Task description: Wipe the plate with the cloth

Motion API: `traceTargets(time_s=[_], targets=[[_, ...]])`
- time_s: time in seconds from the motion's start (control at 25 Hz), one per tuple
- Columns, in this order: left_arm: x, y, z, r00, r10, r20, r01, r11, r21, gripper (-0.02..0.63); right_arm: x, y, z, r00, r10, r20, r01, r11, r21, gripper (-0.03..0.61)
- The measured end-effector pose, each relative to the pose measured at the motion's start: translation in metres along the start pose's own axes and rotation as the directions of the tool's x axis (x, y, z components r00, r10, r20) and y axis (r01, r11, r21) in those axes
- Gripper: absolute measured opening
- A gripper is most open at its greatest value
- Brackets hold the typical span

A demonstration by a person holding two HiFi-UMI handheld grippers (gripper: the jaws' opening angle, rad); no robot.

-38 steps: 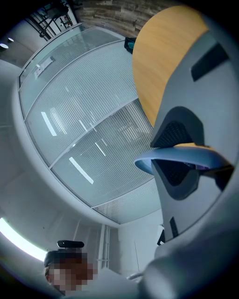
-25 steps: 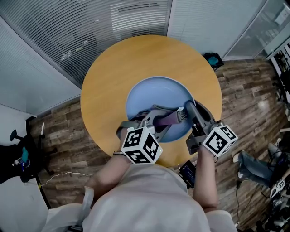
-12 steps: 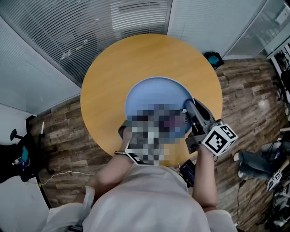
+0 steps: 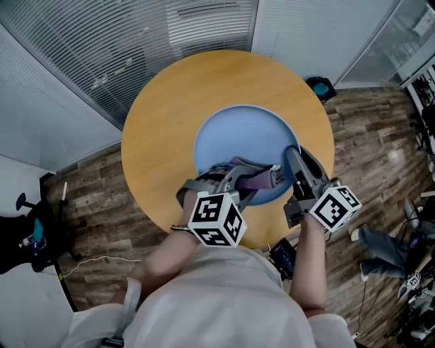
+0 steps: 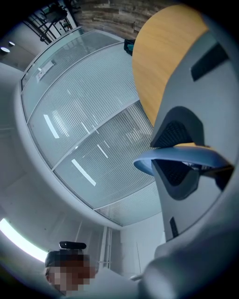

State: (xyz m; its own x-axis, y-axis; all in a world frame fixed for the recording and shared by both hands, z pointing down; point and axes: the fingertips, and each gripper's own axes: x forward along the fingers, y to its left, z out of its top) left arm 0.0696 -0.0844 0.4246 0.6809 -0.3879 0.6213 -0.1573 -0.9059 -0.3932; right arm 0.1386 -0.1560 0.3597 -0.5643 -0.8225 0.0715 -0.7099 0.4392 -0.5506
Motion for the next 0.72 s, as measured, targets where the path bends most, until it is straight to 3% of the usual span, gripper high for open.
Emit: traceTargets(time_s=[0.72], targets=[[-0.013, 0.01, -0.04, 0.998, 0.025, -0.062, -0.027, 0.999, -0.039, 0.078, -0.007, -0.004, 0.005, 1.0, -0.019, 0.011, 0.02, 1.0, -0.016, 0.071]])
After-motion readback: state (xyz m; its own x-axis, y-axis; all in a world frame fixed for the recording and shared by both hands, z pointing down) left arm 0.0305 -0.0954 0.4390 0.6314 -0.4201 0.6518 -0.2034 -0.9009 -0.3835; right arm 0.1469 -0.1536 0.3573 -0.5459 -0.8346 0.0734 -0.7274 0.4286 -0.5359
